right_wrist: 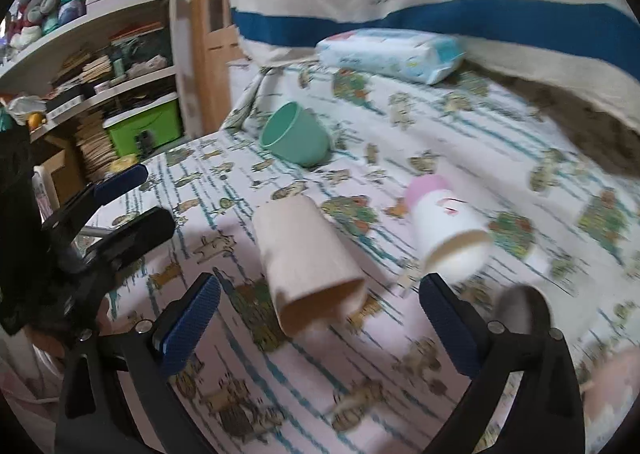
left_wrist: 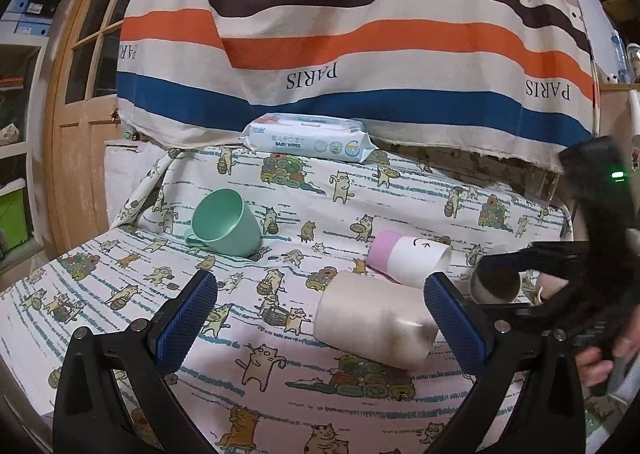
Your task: Flip cup upside down
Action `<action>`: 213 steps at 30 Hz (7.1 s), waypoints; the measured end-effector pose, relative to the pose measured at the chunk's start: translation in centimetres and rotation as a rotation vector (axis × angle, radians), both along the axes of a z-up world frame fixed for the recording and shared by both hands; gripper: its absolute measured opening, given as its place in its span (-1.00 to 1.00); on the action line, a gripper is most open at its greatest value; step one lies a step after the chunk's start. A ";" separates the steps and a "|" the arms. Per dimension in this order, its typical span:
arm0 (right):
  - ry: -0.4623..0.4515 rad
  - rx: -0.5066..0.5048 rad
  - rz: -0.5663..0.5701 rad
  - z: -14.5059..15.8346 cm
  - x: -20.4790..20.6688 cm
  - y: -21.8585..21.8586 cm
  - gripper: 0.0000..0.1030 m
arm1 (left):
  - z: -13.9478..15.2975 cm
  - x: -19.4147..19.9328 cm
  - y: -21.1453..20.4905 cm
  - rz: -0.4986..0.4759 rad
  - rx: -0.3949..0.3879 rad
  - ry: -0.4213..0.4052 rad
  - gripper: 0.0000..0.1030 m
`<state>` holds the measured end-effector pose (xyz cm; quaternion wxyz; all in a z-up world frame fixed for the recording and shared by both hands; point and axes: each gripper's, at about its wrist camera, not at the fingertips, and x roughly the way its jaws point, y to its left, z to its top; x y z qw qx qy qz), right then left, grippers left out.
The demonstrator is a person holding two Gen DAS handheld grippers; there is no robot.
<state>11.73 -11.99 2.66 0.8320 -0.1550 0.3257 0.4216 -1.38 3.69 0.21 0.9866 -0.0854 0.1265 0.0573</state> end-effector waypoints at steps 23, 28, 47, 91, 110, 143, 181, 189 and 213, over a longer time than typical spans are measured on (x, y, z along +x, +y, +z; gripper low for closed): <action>0.257 -0.047 0.143 -6.5 5.8 5.7 0.39 | -0.1 0.4 0.0 0.001 -0.001 0.021 1.00; 0.231 0.009 0.031 -5.2 4.4 3.5 0.36 | -0.1 0.4 0.0 0.005 -0.003 0.021 1.00; -0.083 0.074 -0.375 3.0 -4.4 -5.7 0.34 | -0.2 0.5 -0.1 0.003 0.008 0.030 0.99; -0.471 0.190 -0.820 1.9 -9.3 -16.5 0.99 | -0.2 0.9 -1.2 -0.015 0.060 0.047 0.99; -0.426 0.189 -0.845 -0.2 -9.5 -19.0 0.99 | -0.1 0.9 -1.3 -0.022 0.072 0.046 0.99; -0.478 0.252 -0.891 0.4 -10.8 -20.6 0.99 | -2.7 4.6 -16.1 -0.265 0.033 0.459 0.97; -0.473 0.210 -0.920 0.1 -9.9 -20.5 0.99 | -2.2 4.0 -14.8 -0.231 0.090 0.469 0.27; -0.471 0.199 -0.922 0.0 -9.8 -20.3 0.99 | 0.7 1.8 -14.1 -0.215 0.084 0.363 0.27; -0.432 0.174 -0.878 -0.4 -9.0 -19.7 0.99 | 2.8 7.2 -14.7 -0.254 0.140 0.357 0.26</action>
